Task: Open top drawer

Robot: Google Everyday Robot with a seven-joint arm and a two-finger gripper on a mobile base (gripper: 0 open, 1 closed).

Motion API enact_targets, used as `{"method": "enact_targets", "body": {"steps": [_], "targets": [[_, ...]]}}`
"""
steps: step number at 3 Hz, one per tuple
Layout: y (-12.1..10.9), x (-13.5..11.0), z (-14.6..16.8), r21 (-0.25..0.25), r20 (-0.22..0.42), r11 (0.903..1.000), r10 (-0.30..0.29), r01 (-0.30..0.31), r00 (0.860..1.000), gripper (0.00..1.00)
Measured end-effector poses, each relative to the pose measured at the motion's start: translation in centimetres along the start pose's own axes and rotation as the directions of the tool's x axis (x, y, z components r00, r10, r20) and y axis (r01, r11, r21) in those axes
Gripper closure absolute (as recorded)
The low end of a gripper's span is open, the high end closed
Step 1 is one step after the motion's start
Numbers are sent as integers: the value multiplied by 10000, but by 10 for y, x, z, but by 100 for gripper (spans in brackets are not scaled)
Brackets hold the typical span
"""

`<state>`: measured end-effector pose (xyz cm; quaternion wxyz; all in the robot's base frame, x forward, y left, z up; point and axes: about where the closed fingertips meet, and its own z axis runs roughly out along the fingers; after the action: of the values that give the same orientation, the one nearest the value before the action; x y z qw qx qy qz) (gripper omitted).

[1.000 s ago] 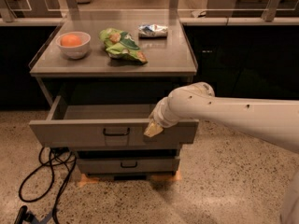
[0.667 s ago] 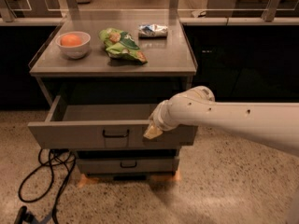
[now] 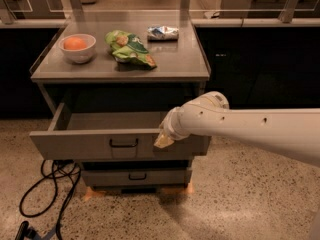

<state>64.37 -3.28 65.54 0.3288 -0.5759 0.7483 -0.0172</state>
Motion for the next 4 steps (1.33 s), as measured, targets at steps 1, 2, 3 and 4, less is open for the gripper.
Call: {"method": "enact_targets", "body": {"steps": [1,2,3,4], "targets": [[13,9,-5,252,-112,9997,40,-37,9999,100],[14,5,-8,261,-114,9997,37,-34,9999,100],[11,1,-11,457,-88,9989,-96,100,9999,100],[14,2,-12,487,-107,9988,-91,96,9999,100]]}}
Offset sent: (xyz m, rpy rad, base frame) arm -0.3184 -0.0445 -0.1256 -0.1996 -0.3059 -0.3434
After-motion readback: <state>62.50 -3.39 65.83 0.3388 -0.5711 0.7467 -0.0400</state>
